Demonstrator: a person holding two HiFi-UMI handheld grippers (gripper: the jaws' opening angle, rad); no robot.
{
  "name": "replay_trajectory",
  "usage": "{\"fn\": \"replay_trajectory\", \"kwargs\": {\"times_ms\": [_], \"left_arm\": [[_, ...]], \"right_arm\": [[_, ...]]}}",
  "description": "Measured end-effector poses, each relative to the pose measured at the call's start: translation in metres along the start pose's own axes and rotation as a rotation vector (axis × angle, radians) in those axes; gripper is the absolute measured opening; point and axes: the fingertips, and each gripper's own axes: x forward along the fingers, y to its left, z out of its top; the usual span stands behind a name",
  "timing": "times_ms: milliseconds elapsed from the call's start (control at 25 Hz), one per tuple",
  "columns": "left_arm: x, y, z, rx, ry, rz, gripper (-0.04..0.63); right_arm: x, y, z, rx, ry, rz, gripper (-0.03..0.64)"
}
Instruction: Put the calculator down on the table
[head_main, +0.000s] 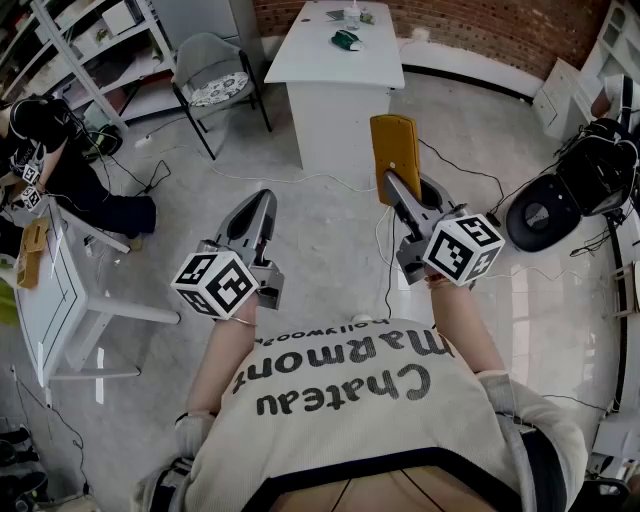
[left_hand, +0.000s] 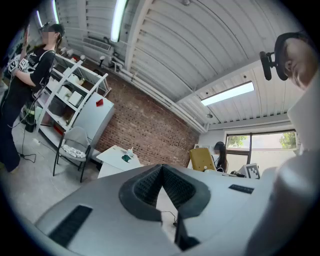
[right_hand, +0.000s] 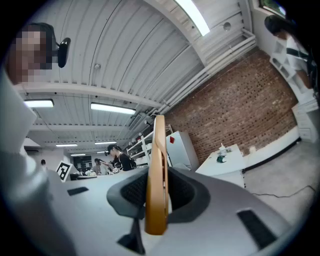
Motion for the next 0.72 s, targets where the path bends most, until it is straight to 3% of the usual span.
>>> {"fn": "replay_trajectory", "kwargs": {"times_ms": [320, 720], "left_arm": [[-0.005, 0.014, -0.006, -0.005, 0.007, -0.015, 0.002], [0.041, 0.055, -0.019, -0.030, 0.043, -0.004, 0.002]], "right_arm": [[0.009, 0.008, -0.019, -0.036, 0.028, -0.011, 0.089], [0.063, -0.040, -0.031, 0.110, 0.037, -0.026, 0.087]]}}
